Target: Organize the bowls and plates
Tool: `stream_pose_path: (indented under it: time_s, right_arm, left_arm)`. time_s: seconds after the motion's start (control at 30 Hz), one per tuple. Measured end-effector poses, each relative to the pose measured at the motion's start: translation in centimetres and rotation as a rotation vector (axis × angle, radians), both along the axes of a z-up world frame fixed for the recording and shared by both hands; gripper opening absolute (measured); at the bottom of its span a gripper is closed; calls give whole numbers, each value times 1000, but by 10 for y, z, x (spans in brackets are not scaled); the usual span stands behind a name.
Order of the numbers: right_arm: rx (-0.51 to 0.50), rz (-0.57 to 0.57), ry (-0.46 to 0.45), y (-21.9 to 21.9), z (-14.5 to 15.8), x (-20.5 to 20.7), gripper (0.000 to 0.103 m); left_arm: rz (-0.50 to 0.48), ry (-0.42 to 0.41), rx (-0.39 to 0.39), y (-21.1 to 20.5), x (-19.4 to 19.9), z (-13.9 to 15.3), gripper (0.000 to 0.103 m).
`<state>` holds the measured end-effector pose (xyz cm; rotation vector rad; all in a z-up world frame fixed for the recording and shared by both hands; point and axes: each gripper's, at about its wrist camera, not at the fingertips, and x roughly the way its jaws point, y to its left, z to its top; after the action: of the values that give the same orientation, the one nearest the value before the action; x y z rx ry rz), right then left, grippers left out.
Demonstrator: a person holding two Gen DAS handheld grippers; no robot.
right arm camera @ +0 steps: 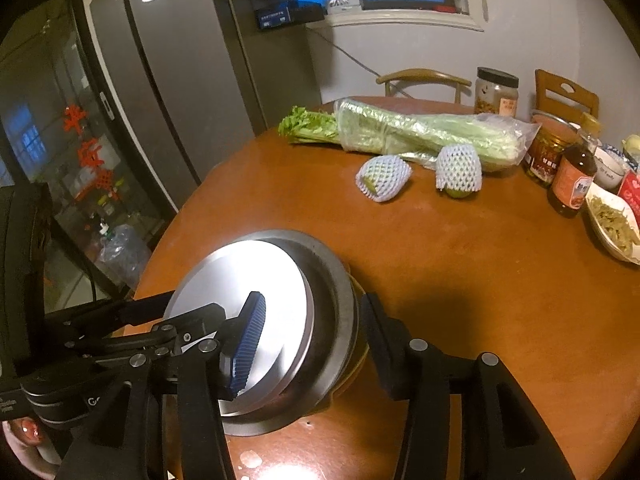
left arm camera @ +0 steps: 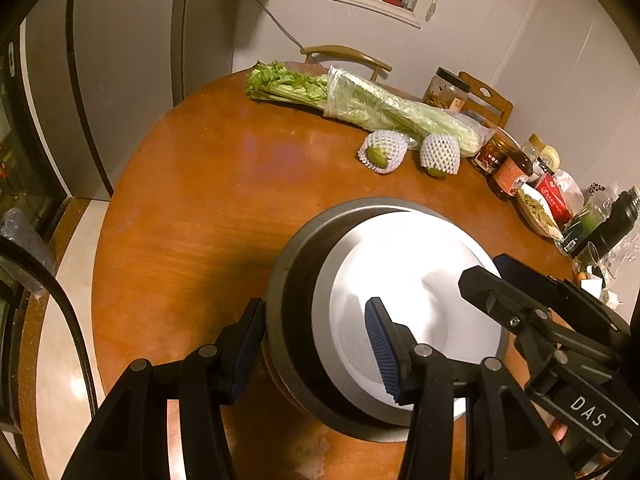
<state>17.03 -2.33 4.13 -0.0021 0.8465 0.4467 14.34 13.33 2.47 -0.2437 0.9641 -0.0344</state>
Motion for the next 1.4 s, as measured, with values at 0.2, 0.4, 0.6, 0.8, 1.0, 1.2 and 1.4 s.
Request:
stream_pose_path:
  time_s: [0.2, 0.4, 0.6, 0.8, 1.0, 1.2, 1.4]
  right_arm:
    - [6, 4, -19, -2, 6, -7, 52]
    - [-13, 3, -8, 1, 3, -11, 53]
    - [-41, -1, 15, 7, -7, -10, 53]
    - [-40, -11, 37, 8, -13, -4, 54]
    - [-33, -17, 50, 6, -20, 1, 54]
    - [-26, -26, 54, -3, -23, 2, 54]
    - [-23, -44, 49, -18, -23, 2, 54]
  left_arm:
    - [15, -27, 1, 4, -9, 10, 54]
    - [42, -11, 1, 11, -9, 4, 55]
    - [44, 8, 23, 9, -5, -6, 56]
    - [41, 18, 7, 11, 0, -12, 58]
    - [-1, 27, -1, 0, 6, -20, 58]
    - [-27, 26, 9, -12, 9, -19, 57]
    - [-55, 27, 16, -28, 13, -19, 57]
